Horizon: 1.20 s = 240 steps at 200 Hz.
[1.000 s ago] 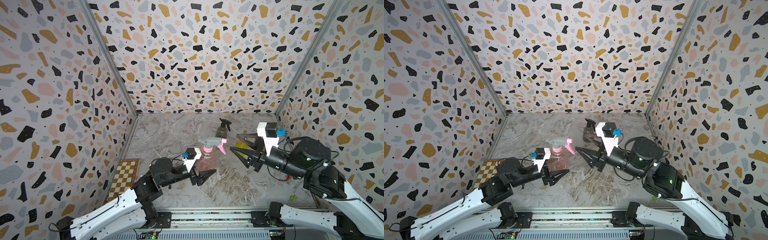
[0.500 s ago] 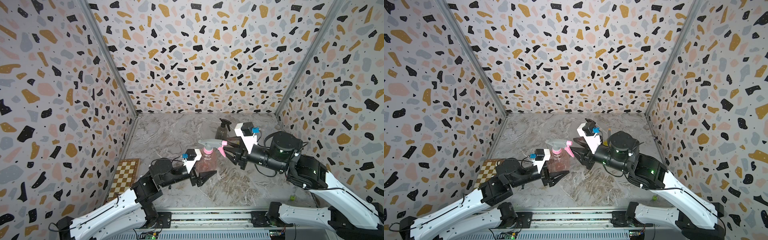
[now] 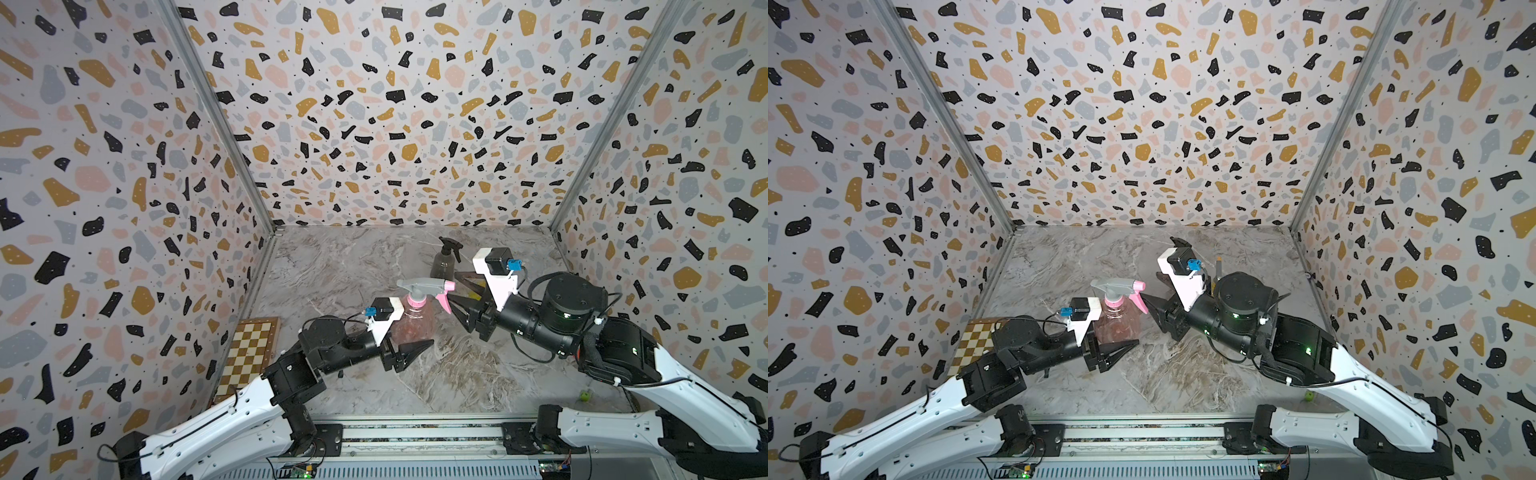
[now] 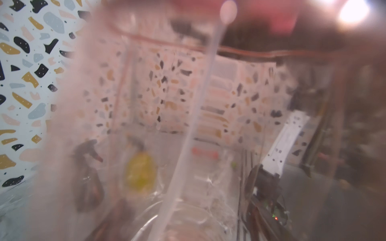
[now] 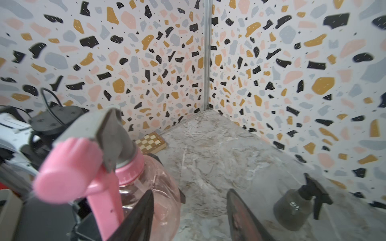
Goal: Attach spray nozzles to spray bottles
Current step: Screw the spray nozzle on the spray bottle.
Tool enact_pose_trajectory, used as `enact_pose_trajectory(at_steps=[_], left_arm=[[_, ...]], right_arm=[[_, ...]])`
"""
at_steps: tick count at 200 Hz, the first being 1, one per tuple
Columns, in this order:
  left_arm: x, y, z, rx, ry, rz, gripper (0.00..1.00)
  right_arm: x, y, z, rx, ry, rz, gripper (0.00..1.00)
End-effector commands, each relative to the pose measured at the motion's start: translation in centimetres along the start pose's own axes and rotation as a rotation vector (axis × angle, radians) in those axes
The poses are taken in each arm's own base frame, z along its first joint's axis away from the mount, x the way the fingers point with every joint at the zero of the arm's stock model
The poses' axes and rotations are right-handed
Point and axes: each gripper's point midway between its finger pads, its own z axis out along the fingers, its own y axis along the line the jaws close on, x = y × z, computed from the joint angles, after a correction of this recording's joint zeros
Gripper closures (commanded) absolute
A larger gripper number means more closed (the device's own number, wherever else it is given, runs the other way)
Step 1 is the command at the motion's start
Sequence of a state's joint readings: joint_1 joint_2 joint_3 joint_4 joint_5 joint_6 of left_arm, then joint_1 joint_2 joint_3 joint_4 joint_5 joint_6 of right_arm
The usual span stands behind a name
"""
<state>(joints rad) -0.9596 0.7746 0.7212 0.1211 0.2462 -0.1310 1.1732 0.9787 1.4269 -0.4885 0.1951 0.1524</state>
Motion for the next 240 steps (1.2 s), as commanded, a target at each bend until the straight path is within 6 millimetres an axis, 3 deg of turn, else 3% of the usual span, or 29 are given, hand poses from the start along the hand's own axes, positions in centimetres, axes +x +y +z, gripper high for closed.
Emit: enact_pose_trajectory(at_steps=[1,33,80,109,140,155,180,204,240], left_arm=[[0.0,1.8,-0.3,-0.100,0.017,-0.022,1.00],[0.9,0.7,-0.3,-0.038,0.061,-0.019,1.00],[1.6,1.1,-0.2,-0.059,0.086,-0.033,1.00],[1.0,2.7,-1.1,-0.162,0.061,-0.042,1.00],[-0.6,3.1,-2.6,-0.210,-0.009,-0.045,1.00],[-1.0,3.9,-3.4,-0.265,-0.036,-0.052,1.00],[-0.6,3.3,-3.2,-0.228,-0.017,-0.044,1.00],[-0.2,1.1,-2.2,-0.087,0.010,-0.035,1.00],[0.9,-1.5,-0.9,0.083,0.072,-0.032,1.00]], right_arm=[[-0.9,-0.5,-2.4,-0.006,-0.040,-0.005,0.28],[-3.2,3.9,-3.4,-0.297,-0.100,-0.077,0.16],[-5.1,5.4,-1.7,-0.389,-0.104,-0.095,0.16],[-5.8,2.8,-1.7,-0.235,-0.094,-0.087,0.19],[-3.6,-2.2,-1.8,0.051,-0.026,-0.074,0.20],[-3.5,-3.1,-2.6,0.097,-0.050,-0.068,0.20],[-4.7,0.5,-3.7,-0.112,-0.131,-0.095,0.16],[-4.7,3.6,-2.3,-0.287,-0.071,-0.122,0.13],[-4.7,4.4,-0.4,-0.384,-0.045,-0.111,0.13]])
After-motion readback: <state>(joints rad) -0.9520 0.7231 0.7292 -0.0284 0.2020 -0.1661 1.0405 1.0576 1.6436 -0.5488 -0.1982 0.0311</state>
